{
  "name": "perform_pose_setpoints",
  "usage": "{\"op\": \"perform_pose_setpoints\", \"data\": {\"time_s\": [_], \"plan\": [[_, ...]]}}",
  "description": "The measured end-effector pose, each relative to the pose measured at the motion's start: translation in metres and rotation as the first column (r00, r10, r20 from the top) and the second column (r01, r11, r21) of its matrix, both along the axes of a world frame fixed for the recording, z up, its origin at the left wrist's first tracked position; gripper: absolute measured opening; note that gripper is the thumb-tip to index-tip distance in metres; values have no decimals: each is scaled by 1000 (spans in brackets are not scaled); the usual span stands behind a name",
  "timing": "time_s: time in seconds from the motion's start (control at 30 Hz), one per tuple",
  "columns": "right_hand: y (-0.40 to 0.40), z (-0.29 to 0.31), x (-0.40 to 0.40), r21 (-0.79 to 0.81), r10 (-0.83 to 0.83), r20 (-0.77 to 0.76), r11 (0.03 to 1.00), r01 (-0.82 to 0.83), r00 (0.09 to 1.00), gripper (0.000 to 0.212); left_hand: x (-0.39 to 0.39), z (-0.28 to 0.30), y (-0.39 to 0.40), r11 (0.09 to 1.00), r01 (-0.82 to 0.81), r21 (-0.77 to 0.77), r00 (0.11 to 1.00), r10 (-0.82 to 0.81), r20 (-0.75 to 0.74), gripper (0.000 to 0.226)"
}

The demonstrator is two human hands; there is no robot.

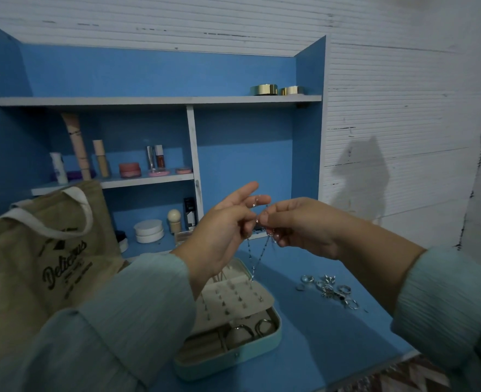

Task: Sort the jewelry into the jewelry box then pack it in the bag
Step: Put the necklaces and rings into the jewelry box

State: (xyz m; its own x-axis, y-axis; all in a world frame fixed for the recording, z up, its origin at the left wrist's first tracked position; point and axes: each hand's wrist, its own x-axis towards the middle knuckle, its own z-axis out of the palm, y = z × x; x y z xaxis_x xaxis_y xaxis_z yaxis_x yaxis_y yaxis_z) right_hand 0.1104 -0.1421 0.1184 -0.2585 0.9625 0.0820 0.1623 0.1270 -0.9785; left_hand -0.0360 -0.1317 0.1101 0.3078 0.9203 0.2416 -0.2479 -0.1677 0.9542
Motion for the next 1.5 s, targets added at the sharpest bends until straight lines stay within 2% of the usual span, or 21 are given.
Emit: {"op": "perform_pose_setpoints", "data": {"time_s": [0.1,0.3,0.47,0.53,0.67,0.73,0.83,0.97,1.13,1.27,1.4,1.5], "plan": [[-1,1,2,19,28,15,999,-28,999,3,-3,0,2,1000,8,0,1000,-8,-2,50],[-1,2,0,96,-30,170,995,14,985,2,-4,-3,3,1000,18,2,1000,-18,-26,51],[4,-1,-2,-5,-45,-11,999,45,999,20,-5,-7,5,999,25,24,998,-23,-51,48],[6,-3,-4,-31,-106,-68,994,104,992,21,-6,-8,4,999,24,36,998,-21,-67,47],[11,-1,-7,-74,-230,-181,973,220,956,21,-5,-16,7,998,-55,27,979,59,-193,39],[15,0,-9,-68,-257,-183,966,248,949,16,-6,-19,9,996,-92,-3,974,89,-210,30],[21,-2,-12,-61,-242,-164,970,235,956,11,-11,-21,14,995,-94,-35,979,86,-183,16],[30,-6,-17,-66,-203,-184,979,194,962,15,-21,-21,24,989,-89,-122,993,79,-87,12],[46,-21,-25,-82,-136,-221,989,121,966,14,-31,-30,38,955,-151,-254,988,155,-3,7],[61,-34,-33,-80,-156,-162,986,145,974,15,-38,-42,53,922,-223,-318,974,226,-28,7],[74,-50,-40,-84,-200,-15,977,198,980,13,-47,-57,64,921,-251,-299,963,205,-176,10],[78,-64,-42,-99,-216,101,969,226,971,13,-52,-69,70,902,-311,-299,916,200,-349,11]]}}
